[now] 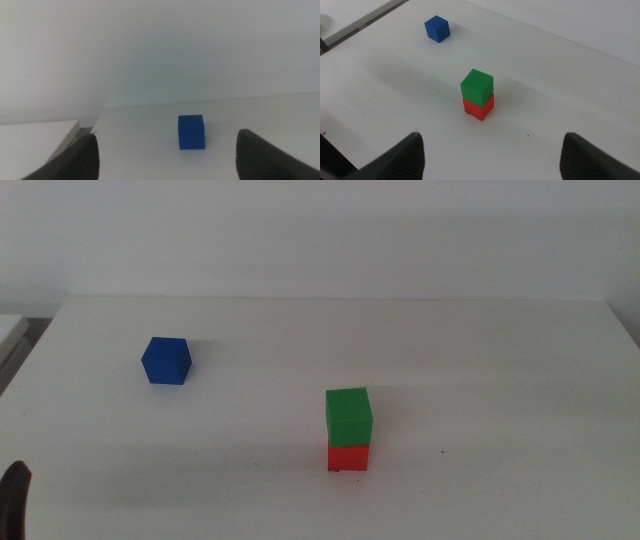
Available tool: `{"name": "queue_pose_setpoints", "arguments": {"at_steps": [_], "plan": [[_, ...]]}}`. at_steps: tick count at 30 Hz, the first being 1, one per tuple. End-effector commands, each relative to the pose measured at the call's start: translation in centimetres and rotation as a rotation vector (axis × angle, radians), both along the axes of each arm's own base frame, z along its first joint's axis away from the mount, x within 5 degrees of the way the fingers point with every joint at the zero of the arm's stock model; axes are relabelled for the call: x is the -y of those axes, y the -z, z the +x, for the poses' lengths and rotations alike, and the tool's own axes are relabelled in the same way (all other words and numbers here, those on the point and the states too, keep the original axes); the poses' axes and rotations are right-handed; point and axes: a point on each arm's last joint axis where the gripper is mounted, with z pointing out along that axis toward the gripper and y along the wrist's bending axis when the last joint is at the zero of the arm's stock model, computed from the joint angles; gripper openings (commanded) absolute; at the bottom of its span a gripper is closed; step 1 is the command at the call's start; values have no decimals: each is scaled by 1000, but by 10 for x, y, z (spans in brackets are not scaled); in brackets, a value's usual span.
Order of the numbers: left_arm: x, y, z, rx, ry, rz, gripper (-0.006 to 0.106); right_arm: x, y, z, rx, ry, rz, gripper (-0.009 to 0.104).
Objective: Stack red cubes first, then green, then blue cubes in a specific spot.
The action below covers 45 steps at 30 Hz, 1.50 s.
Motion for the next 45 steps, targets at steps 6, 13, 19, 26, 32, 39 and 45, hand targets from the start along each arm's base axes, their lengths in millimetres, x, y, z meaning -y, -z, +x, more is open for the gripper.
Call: {"name": "queue_pose_setpoints", "arguments": {"at_steps": [6, 13, 19, 26, 32, 39, 45], "plan": [[2, -66, 18, -269, 18, 6, 94, 0, 0, 1, 17, 2, -4, 78], [5, -131, 78, -813, 51, 12, 94, 0, 0, 1, 17, 2, -4, 78], [7, -118, 141, -1059, 100, 53, 94, 0, 0, 1, 16, 3, -5, 78], [11, -83, 204, -1175, 28, -132, 94, 0, 0, 1, 16, 3, -5, 78], [12, -91, 269, -1150, 91, -37, 94, 0, 0, 1, 16, 3, -5, 78], [24, -69, 342, -1175, 139, 31, 94, 0, 0, 1, 16, 3, -5, 78], [32, -40, 385, -1198, 138, -9, 94, 0, 0, 1, 16, 3, -5, 78]]}}
